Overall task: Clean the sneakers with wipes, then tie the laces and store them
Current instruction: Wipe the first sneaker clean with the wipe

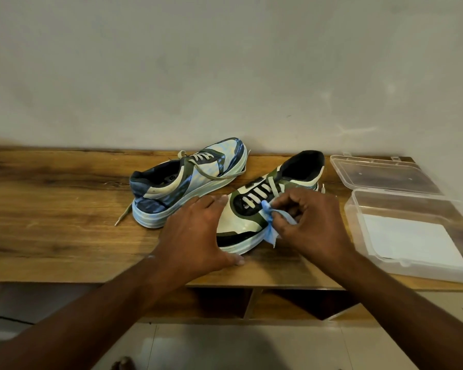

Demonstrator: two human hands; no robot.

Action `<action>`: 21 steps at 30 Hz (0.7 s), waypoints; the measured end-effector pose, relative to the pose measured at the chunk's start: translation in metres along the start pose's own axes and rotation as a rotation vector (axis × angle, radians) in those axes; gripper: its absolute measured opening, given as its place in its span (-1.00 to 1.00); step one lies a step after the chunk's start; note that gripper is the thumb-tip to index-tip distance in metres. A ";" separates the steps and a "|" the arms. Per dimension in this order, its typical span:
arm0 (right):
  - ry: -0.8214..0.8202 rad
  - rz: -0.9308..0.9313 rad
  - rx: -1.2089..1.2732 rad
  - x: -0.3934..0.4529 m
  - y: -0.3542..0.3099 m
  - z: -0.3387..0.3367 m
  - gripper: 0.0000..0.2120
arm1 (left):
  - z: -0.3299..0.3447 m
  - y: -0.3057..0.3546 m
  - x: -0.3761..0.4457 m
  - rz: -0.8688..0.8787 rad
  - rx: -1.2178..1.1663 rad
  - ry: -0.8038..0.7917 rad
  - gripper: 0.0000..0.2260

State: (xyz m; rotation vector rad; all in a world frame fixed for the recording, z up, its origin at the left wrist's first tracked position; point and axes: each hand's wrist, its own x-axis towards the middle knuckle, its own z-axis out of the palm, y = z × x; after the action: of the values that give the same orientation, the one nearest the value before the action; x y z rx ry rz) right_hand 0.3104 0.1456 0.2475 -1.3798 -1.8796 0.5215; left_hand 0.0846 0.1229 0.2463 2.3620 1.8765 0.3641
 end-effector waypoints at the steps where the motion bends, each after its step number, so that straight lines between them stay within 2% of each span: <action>1: -0.001 -0.016 -0.015 -0.003 -0.003 0.002 -0.81 | 0.000 0.000 0.000 0.001 -0.004 -0.003 0.12; 3: -0.034 -0.061 -0.017 -0.013 -0.013 0.011 -0.81 | -0.001 0.000 0.000 -0.001 -0.013 0.001 0.09; 8: -0.243 -0.238 -0.106 -0.038 -0.035 0.040 -0.89 | -0.002 -0.001 0.001 0.005 -0.070 0.022 -0.04; 15: 0.021 0.023 -0.052 -0.014 -0.015 0.013 -0.86 | -0.001 0.003 0.002 -0.007 0.003 0.014 0.09; 18: -0.028 -0.024 -0.120 -0.027 -0.026 0.026 -0.83 | 0.000 0.003 0.001 -0.007 0.000 0.007 0.06; 21: -0.135 -0.147 -0.116 -0.040 -0.036 0.041 -0.85 | 0.003 0.001 0.001 0.004 -0.023 0.022 -0.05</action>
State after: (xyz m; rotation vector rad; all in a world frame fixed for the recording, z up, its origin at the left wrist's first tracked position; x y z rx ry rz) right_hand 0.2624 0.1002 0.2328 -1.2939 -2.1313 0.4477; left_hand 0.0862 0.1235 0.2435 2.3563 1.8672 0.4113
